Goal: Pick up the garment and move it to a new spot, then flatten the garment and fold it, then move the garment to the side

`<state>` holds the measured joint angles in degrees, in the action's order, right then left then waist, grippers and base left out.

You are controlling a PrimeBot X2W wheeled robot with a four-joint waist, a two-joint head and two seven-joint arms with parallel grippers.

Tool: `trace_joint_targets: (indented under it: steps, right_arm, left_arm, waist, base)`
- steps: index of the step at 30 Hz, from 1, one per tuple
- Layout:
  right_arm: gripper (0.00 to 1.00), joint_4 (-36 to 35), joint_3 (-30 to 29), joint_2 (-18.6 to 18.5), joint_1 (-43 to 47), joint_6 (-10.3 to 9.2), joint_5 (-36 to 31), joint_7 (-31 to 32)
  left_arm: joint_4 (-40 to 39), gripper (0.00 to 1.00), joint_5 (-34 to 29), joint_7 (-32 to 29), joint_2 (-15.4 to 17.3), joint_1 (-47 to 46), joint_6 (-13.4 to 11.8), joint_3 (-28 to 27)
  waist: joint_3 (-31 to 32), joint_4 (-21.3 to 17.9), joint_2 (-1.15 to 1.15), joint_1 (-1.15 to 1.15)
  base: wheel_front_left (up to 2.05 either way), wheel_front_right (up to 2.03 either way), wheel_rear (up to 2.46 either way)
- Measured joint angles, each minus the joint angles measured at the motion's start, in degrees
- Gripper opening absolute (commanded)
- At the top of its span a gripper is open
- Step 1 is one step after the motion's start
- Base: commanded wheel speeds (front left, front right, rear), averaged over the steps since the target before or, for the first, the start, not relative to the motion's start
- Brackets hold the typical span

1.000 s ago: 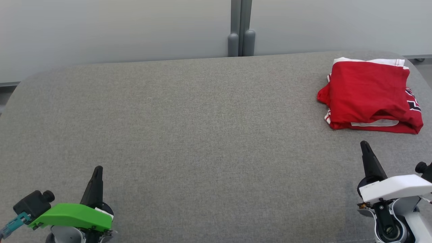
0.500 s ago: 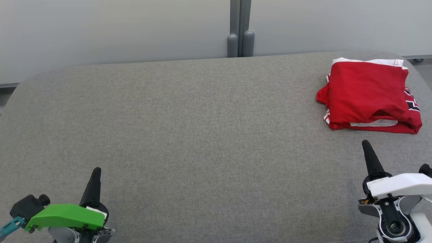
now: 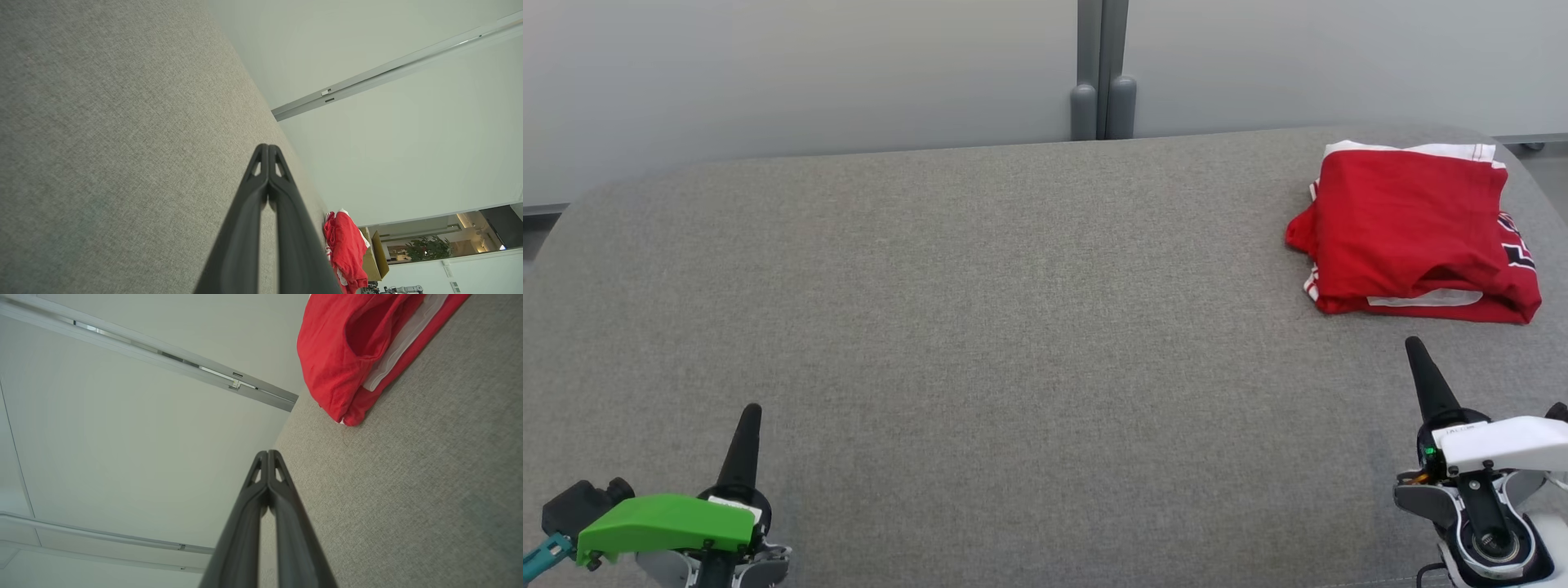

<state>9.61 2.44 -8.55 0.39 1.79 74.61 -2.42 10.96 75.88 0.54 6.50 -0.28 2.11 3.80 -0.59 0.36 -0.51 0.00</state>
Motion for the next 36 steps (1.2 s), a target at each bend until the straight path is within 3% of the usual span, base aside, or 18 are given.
trace_joint_targets:
  steps: [30,36]
  right_arm:
    - [0.00,4.80,-5.03,3.07,-2.49,4.30,20.25,4.60]
    - [0.00,5.15,-5.38,3.10,-2.70,4.72,20.85,4.74]
  left_arm:
    - [3.69,0.00,16.89,-4.61,-2.38,-2.27,4.36,-5.72]
    - [4.17,0.00,17.34,-5.03,-2.64,-2.32,4.45,-5.83]
  waist:
    - [0.39,-0.34,0.00,0.00]
    - [0.40,-0.35,0.00,0.00]
  base:
    - [0.00,0.00,0.00]
    - [0.00,0.00,0.00]
